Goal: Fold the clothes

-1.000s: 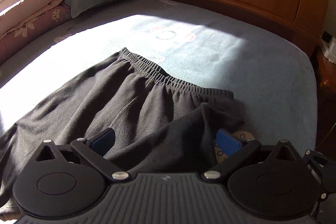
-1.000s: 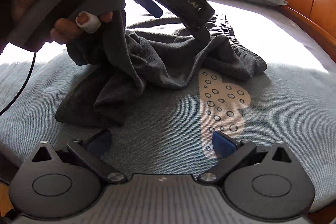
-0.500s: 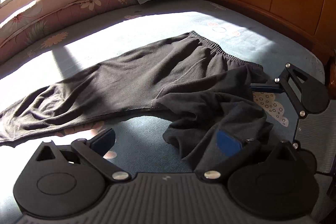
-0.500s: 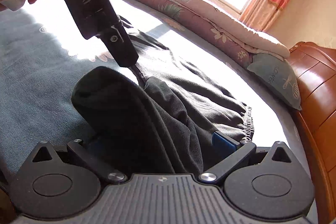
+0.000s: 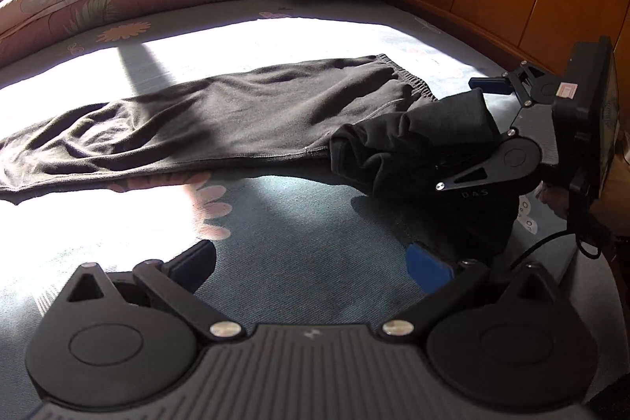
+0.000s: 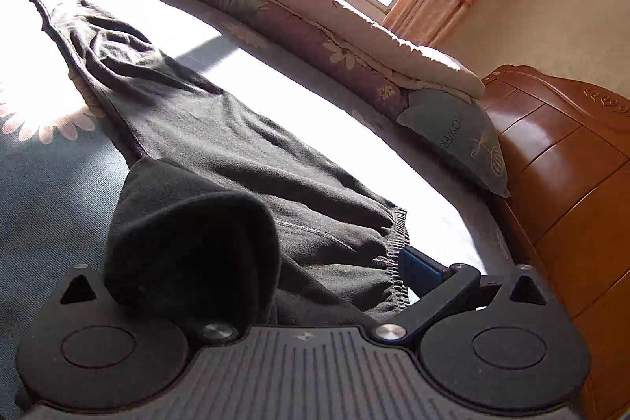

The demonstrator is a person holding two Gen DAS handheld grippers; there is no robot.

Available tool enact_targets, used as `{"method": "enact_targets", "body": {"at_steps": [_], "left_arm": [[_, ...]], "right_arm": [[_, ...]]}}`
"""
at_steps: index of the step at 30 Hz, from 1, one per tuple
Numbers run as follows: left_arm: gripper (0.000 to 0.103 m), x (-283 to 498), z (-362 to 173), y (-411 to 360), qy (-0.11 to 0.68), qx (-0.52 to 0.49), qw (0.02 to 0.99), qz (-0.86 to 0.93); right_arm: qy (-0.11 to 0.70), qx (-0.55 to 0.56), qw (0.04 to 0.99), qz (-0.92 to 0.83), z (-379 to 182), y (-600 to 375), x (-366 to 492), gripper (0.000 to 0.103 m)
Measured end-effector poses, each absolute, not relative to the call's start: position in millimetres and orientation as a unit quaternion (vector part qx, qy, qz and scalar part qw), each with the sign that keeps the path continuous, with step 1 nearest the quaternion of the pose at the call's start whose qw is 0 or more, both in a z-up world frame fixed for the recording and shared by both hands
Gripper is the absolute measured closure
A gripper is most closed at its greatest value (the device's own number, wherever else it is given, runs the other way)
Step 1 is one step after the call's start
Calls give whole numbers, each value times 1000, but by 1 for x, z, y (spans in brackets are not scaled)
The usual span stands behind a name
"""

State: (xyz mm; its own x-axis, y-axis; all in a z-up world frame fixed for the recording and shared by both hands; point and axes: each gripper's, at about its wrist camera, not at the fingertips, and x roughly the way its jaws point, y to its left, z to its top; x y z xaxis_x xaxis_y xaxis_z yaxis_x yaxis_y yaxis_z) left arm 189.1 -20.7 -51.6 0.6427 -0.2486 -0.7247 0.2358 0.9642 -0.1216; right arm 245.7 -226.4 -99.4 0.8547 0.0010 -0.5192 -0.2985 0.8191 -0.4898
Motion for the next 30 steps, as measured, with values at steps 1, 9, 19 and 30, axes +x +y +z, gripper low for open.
{"method": "enact_targets", "body": {"at_steps": [1, 9, 19, 30], "left_arm": [[1, 190, -53, -23, 403, -12, 905, -138], [1, 201, -65, -34, 425, -75, 885, -175], [1, 206, -91, -54, 475, -217, 824, -220], [1, 191, -74, -21, 460, -197, 856, -128]], "right_arm": [[268, -279, 920, 69, -102, -236, 256, 0], [335, -143, 931, 31, -94, -317, 258, 0], [379, 97, 902, 182, -100, -357, 177, 0], [379, -47, 879, 285, -100, -266, 152, 0]]}}
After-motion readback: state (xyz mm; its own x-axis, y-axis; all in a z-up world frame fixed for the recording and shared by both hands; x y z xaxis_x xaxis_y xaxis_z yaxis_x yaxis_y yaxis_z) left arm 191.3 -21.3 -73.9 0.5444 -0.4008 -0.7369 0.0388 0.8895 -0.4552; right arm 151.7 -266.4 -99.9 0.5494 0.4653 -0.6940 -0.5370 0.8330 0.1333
